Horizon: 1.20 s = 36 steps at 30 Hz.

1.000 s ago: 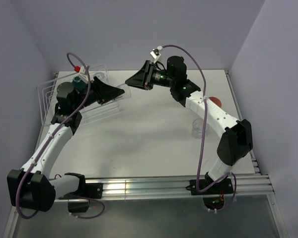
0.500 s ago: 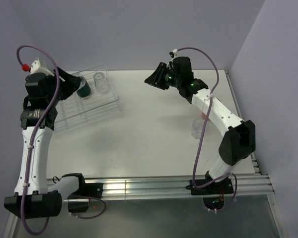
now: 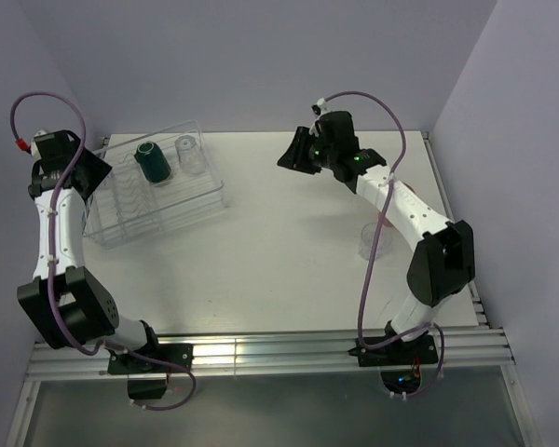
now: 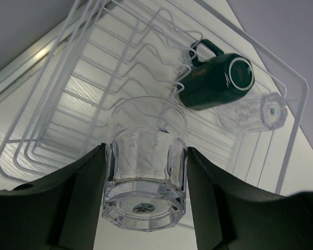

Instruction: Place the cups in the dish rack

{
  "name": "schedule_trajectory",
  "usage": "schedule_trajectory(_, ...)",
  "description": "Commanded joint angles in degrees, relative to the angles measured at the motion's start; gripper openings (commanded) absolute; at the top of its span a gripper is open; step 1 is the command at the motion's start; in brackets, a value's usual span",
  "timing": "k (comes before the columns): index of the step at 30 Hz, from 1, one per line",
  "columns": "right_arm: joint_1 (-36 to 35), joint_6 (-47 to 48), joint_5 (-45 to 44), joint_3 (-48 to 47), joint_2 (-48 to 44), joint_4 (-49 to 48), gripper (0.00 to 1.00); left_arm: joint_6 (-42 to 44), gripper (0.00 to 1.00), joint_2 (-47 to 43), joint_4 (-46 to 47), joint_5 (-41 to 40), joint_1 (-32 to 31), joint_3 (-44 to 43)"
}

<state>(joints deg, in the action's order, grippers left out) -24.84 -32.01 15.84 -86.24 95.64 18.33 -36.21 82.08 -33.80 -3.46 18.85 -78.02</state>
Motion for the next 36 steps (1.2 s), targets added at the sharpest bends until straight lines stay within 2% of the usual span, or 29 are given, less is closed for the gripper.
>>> schedule_trajectory(1,0.1,1.8,4.5,-3.7,2.3,-2.9,0.40,1.0,0.00,0.4,1.8,-1.6,1.5,-4.4)
schedule_trajectory(6,-2.9,5.6,-2.6,-18.3,11.6,8.4,0.41,1.1,0.00,2.9,2.6,-2.5,2.8,-3.4)
schedule_trajectory(10,-6.0,8.4,-6.7,-31.8,18.1,13.5,0.41,0.6,0.00,4.1,3.9,-2.1,4.1,-2.0)
schedule_trajectory(15,-8.5,11.5,-10.4,-41.7,26.4,17.8,0.44,-0.3,0.00,5.2,4.9,-2.0,4.7,-0.8)
schedule_trajectory(21,-11.9,13.8,-9.4,-35.2,27.1,8.4,0.50,-0.4,0.00,6.0,5.6,-3.6,4.9,0.1)
schedule_trajectory(26,-15.8,16.4,-12.9,-37.6,31.8,8.4,0.51,-0.7,0.00,6.1,6.2,-3.5,5.1,1.6)
schedule_trajectory(31,-17.0,16.3,-12.6,-35.5,32.7,4.5,0.53,-0.4,0.00,6.2,6.6,-3.7,5.0,2.5)
schedule_trajectory(36,-18.0,16.9,-13.8,-39.0,35.2,6.4,0.55,-0.1,0.00,6.3,6.6,-3.9,5.1,2.6)
